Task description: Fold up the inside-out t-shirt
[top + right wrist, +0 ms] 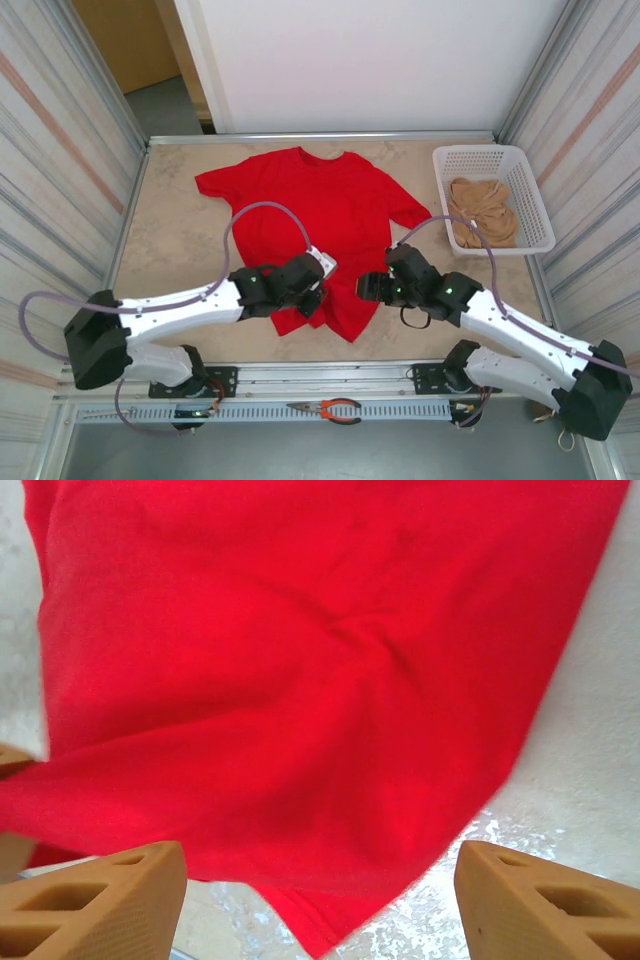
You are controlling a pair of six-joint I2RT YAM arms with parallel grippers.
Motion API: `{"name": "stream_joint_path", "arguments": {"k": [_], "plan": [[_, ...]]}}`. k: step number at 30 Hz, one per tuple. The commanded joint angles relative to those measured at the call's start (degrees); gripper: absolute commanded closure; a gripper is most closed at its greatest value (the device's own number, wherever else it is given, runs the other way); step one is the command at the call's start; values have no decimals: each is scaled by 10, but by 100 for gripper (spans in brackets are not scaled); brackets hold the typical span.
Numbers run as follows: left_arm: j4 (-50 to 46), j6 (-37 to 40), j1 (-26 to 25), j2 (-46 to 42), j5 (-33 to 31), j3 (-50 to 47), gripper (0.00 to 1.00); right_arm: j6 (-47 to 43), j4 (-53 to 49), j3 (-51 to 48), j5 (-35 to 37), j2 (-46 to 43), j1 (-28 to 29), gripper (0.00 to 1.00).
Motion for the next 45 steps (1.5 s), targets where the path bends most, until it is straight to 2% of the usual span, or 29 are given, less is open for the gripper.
{"name": "stream_joint_path", "arguments": {"k": [1,7,14,16,18,22,24,25,28,31,33,38,41,42,45], "plan": [[13,-10,0,27,16,-22,77,-11,25,-3,0,35,25,30],[26,-23,0,37,17,-53,76,5,45,-6,15,75,59,31],[25,-44,0,-7,12,-86,76,14,52,-11,18,80,66,31],[25,-51,0,-28,11,-93,68,13,51,-11,19,79,67,31],[26,-54,-1,-45,11,-98,66,13,50,-10,19,77,67,31],[34,-56,0,-63,22,-112,83,13,48,-8,22,76,67,31],[36,-60,-1,-64,25,-117,86,14,48,-9,21,76,67,32],[39,-62,0,-64,29,-119,83,14,48,-8,21,76,67,32],[51,-71,-1,-63,36,-129,65,13,47,-8,22,76,67,32],[62,-76,-1,-65,37,-139,58,13,44,-8,23,75,67,32],[69,-79,-1,-63,36,-144,58,13,43,-8,23,74,67,32],[83,-82,-1,-54,34,-151,78,13,40,-7,24,69,67,33],[88,-76,-1,-48,32,-146,97,13,39,-6,24,66,67,34],[87,-72,-2,-48,32,-141,100,12,39,-6,23,64,67,34],[73,-57,-1,-55,29,-114,100,12,44,-6,18,59,68,36]]}}
